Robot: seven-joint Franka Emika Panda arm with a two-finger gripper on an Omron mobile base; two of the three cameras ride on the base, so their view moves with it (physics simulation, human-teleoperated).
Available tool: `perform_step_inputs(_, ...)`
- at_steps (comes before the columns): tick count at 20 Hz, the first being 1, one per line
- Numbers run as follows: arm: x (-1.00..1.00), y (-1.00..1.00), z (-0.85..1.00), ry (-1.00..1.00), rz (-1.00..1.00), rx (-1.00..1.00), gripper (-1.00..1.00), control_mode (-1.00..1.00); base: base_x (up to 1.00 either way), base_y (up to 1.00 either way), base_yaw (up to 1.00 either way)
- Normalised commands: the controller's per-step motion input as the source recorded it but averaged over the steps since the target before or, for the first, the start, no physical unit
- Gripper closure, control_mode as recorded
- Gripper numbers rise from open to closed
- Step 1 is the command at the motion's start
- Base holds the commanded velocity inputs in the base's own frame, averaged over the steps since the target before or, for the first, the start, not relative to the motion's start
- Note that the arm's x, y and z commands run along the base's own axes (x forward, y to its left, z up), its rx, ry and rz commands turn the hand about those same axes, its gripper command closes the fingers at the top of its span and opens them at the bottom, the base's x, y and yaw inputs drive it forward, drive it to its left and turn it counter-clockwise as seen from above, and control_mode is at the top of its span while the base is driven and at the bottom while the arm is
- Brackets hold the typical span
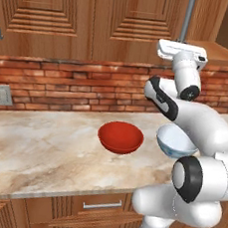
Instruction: Open the cabinet. Pick the bowls from the counter and place them in the cabinet. Then close the cabinet.
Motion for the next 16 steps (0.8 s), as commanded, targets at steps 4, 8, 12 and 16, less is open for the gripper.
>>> perform_step_inputs(4,0.65,0.09,-0.02,0.04,0.28,-0.14,1.0,-1.0,0.0,0.0,0.0)
perform_step_inputs(8,0.73,0.0,-0.01,0.13,0.34,-0.08,1.0,-1.0,0.0,0.0,0.0)
perform_step_inputs(12,1.0,0.41,-0.06,0.36,0.26,-0.16,1.0,-1.0,0.0,0.0,0.0)
perform_step_inputs(16,0.89,0.96,-0.2,0.38,0.18,-0.21,1.0,-1.0,0.0,0.0,0.0)
